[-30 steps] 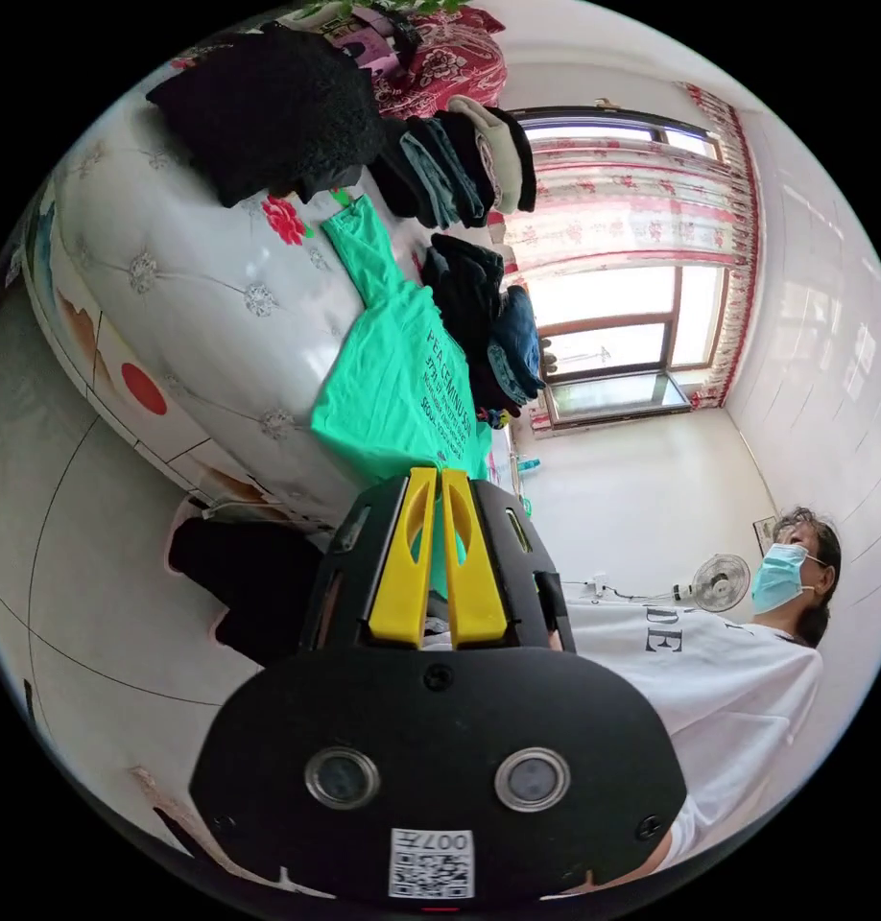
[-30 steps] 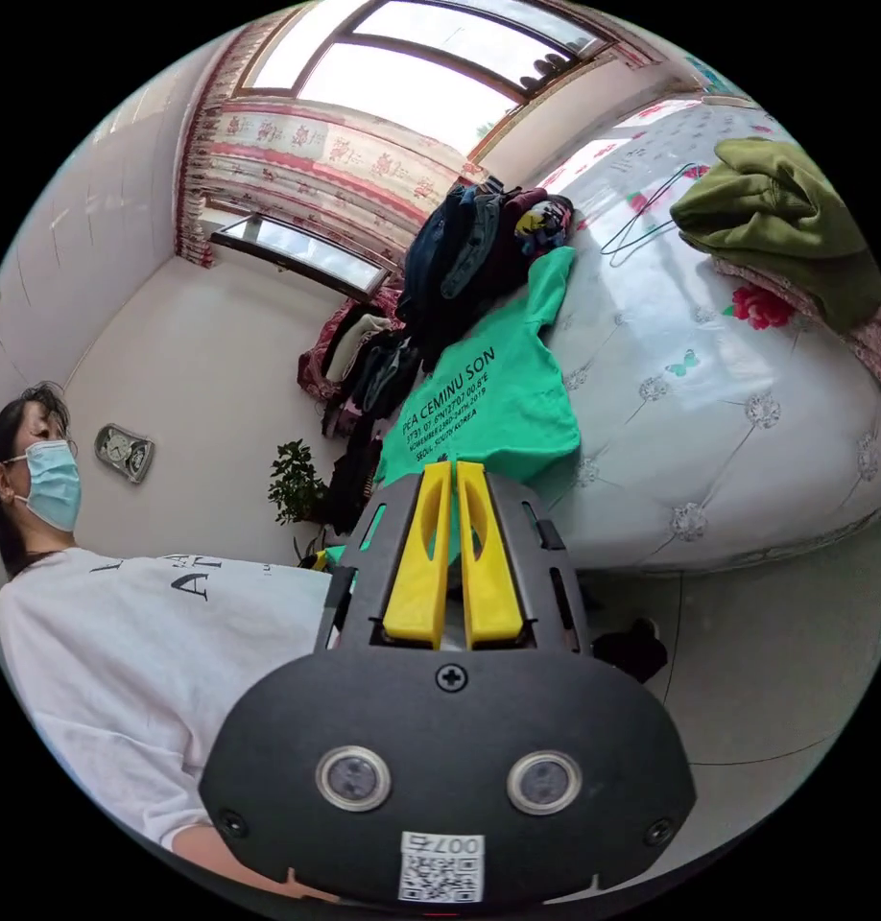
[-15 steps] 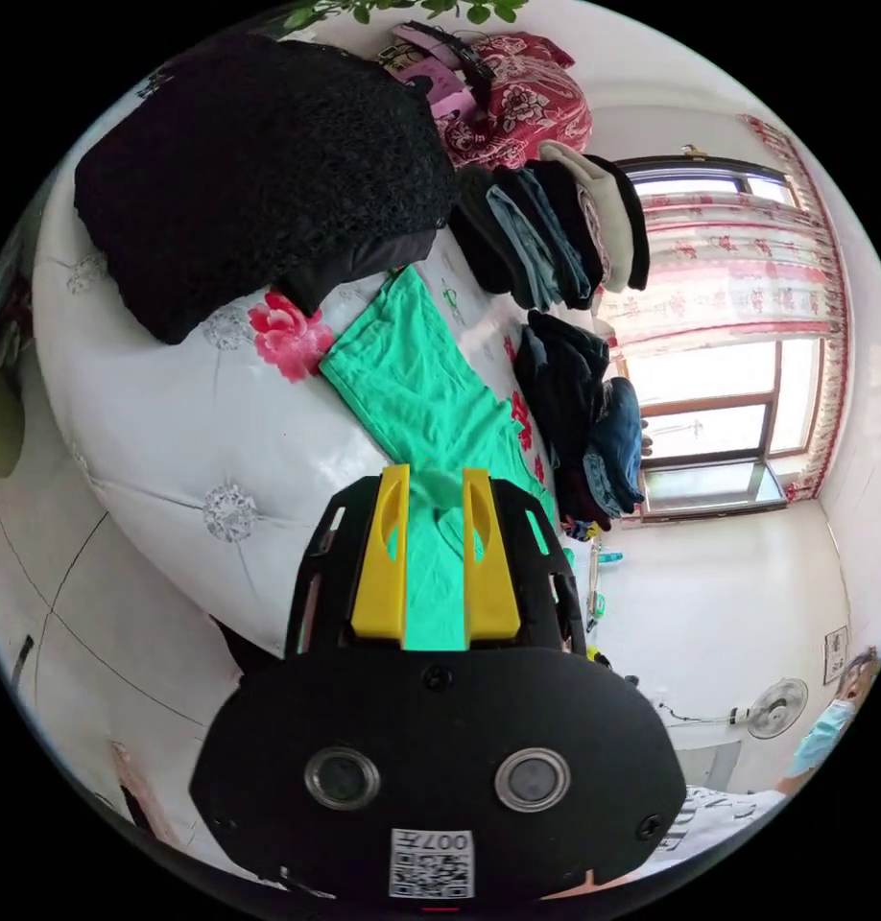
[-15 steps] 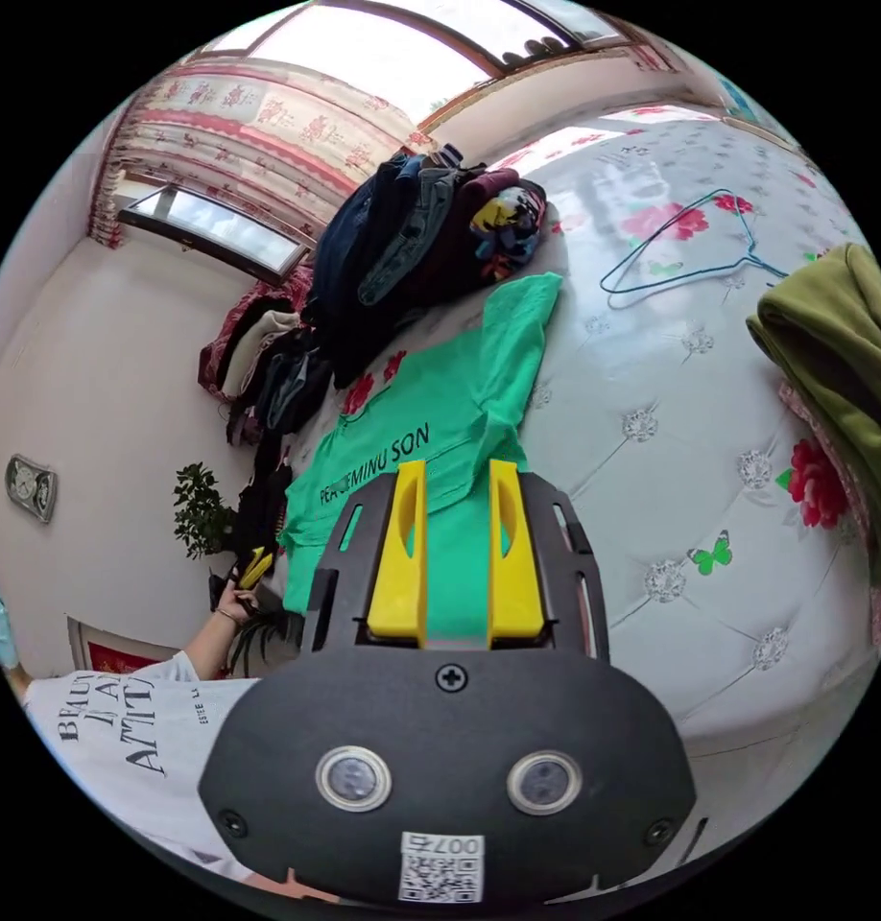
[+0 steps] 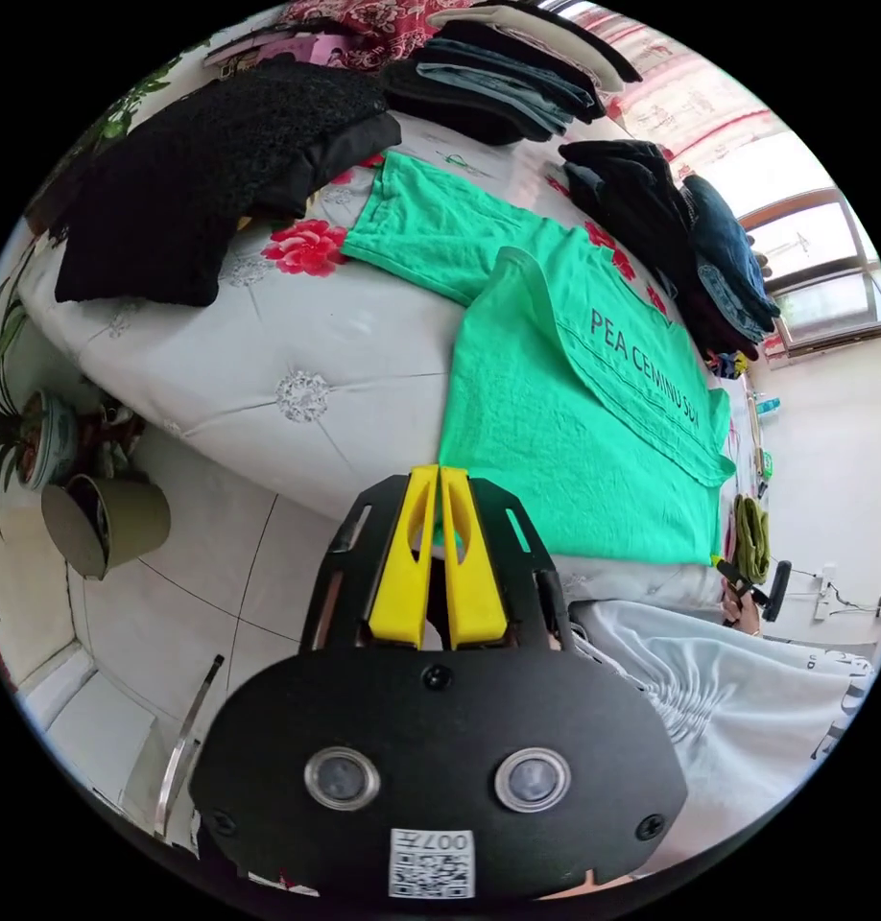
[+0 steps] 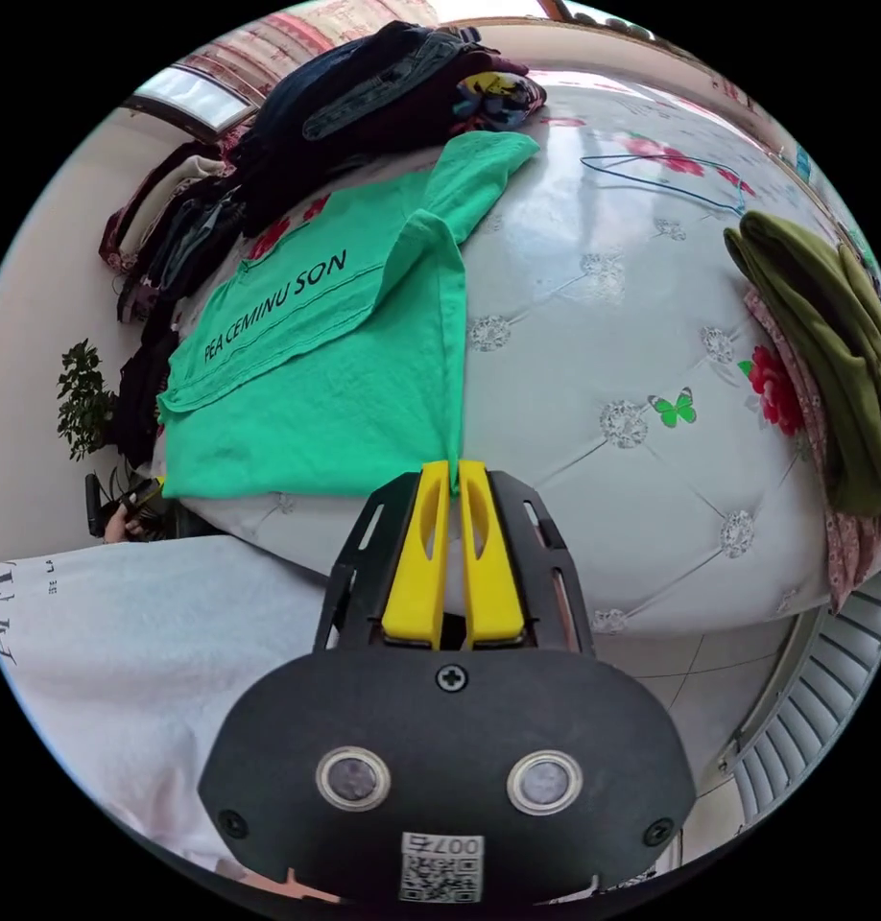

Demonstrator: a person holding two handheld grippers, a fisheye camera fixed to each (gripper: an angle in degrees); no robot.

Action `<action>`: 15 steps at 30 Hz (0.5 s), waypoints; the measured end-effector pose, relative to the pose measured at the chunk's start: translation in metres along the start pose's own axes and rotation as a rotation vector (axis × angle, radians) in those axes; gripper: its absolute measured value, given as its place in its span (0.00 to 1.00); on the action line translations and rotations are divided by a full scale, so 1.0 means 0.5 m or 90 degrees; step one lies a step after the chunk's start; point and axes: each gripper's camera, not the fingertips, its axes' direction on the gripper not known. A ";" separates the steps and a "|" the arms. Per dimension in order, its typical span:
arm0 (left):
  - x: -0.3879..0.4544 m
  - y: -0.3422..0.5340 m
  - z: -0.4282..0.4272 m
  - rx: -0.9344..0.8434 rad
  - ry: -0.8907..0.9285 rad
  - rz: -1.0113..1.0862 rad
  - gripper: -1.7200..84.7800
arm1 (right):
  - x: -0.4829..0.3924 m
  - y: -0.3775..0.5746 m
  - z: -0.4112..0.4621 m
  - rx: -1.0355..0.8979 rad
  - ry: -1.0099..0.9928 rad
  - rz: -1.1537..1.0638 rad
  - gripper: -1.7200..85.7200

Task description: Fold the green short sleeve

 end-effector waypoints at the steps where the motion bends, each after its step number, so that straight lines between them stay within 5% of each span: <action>1: -0.004 0.006 0.006 -0.004 -0.001 0.010 0.01 | 0.005 0.006 0.004 0.000 -0.001 0.001 0.03; 6: -0.028 0.044 0.006 0.020 -0.018 0.005 0.05 | 0.012 0.025 -0.012 0.054 0.020 -0.033 0.06; 15: 0.098 -0.116 0.083 0.098 -0.095 0.248 0.14 | -0.052 -0.207 0.092 0.072 0.251 -0.213 0.12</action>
